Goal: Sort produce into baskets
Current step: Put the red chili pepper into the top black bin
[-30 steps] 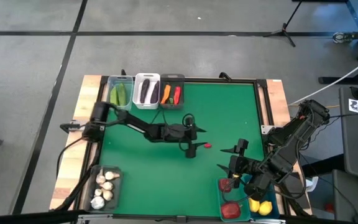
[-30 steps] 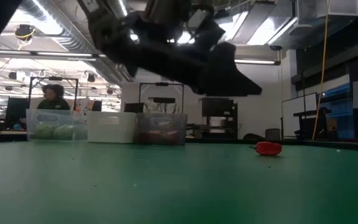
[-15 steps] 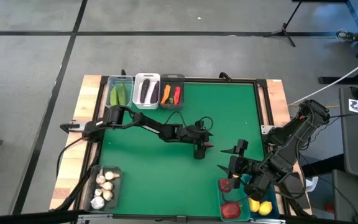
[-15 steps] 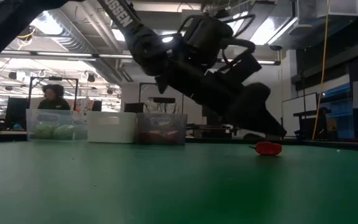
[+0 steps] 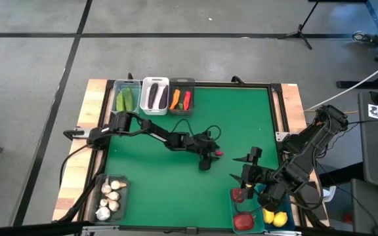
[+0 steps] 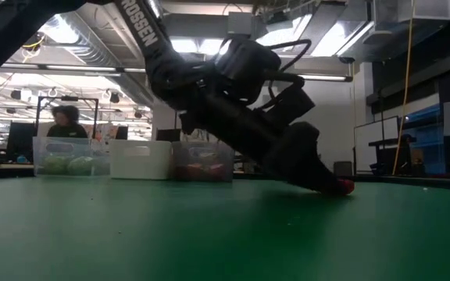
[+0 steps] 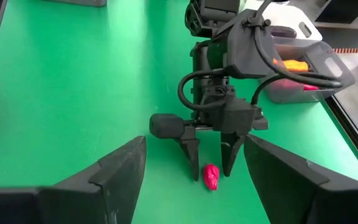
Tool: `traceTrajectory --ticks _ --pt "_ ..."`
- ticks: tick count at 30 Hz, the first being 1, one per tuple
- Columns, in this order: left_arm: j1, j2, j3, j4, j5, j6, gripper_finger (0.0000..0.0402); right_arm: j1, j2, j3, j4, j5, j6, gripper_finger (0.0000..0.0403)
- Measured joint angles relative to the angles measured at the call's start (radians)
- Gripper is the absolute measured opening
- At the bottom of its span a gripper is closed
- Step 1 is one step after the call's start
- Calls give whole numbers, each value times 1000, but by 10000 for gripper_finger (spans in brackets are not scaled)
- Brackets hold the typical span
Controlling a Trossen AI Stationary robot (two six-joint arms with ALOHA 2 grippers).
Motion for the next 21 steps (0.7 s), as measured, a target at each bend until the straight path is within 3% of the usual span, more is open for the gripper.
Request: traceTrajectory --ticks 10,21 --pt "3 0 -26 75 1 -15 247 0 0 0 0 0 16 270" --pt "2 58 -16 119 15 -44 160 0 0 0 2 -1 19 270"
